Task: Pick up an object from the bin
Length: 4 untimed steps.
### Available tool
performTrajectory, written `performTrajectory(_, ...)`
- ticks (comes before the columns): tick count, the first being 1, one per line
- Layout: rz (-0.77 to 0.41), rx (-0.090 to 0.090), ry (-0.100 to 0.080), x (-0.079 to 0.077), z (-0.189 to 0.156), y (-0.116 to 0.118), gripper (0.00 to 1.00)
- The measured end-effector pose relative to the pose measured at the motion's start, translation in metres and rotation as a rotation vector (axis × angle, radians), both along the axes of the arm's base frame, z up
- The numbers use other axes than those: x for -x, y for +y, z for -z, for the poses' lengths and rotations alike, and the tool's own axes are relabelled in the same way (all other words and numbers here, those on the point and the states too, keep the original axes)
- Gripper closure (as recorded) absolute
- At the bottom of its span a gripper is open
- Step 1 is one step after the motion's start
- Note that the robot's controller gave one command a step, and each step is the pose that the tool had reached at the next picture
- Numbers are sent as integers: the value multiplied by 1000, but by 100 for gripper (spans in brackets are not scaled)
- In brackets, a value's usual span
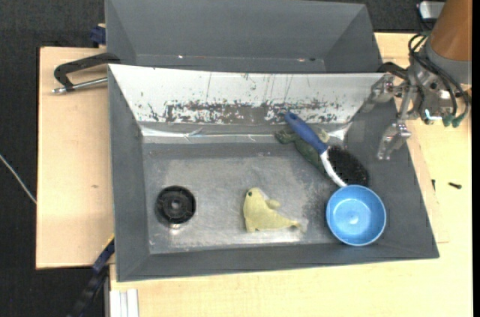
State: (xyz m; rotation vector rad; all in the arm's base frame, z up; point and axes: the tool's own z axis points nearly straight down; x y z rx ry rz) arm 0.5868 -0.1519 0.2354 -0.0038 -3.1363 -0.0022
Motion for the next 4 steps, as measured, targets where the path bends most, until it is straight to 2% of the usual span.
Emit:
performTrajectory(1, -316, -2, -5, 27, 150, 9, 0)
performTrajectory(2, -317, -3, -10, 25, 147, 11, 100)
performTrajectory(3, -316, 5, -19, 8, 17, 6, 100)
performTrajectory(4, -335, -5, -2, 0, 113, 1, 100)
